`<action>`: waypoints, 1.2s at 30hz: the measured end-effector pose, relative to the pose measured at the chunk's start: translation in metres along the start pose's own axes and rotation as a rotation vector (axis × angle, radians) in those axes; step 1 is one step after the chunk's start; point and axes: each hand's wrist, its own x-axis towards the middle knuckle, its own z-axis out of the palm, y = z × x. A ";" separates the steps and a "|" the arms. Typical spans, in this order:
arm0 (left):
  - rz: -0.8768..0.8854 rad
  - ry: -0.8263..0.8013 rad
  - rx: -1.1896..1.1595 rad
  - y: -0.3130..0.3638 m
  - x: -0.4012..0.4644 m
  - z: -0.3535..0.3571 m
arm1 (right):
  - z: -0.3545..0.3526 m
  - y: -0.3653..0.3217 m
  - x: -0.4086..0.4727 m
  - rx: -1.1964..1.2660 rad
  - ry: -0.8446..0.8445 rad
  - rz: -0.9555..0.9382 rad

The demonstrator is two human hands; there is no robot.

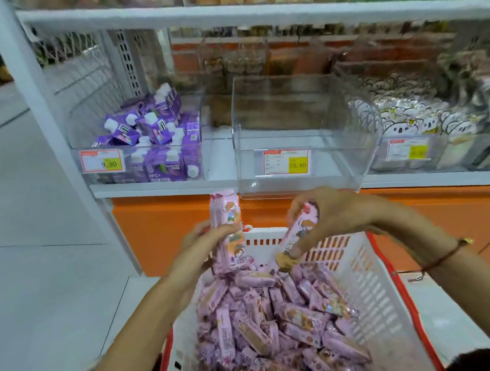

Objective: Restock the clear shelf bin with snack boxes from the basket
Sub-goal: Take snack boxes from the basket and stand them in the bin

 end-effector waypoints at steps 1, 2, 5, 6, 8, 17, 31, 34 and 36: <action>0.027 -0.007 -0.006 0.014 -0.005 0.002 | -0.010 -0.019 -0.012 0.077 -0.020 -0.076; 0.056 -0.021 -0.015 0.028 -0.010 0.005 | -0.017 -0.034 -0.022 0.123 -0.018 -0.141; 0.143 -0.069 -0.009 0.070 -0.025 0.020 | -0.030 -0.064 -0.039 0.155 0.122 -0.256; 0.173 -0.091 -0.006 0.082 -0.030 0.025 | -0.032 -0.070 -0.043 0.212 0.167 -0.288; 0.218 -0.110 -0.020 0.105 -0.036 0.031 | -0.036 -0.076 -0.050 0.351 0.281 -0.355; 0.310 -0.038 0.117 0.185 -0.001 0.059 | -0.063 -0.057 -0.023 0.801 0.231 -0.420; 0.352 -0.074 0.413 0.221 0.175 0.044 | -0.156 -0.001 0.103 0.703 0.123 -0.284; 0.453 -0.083 0.668 0.227 0.201 0.042 | -0.155 0.007 0.127 0.720 0.123 -0.261; 0.499 -0.019 0.952 0.227 0.217 0.039 | -0.152 0.011 0.144 0.689 0.135 -0.238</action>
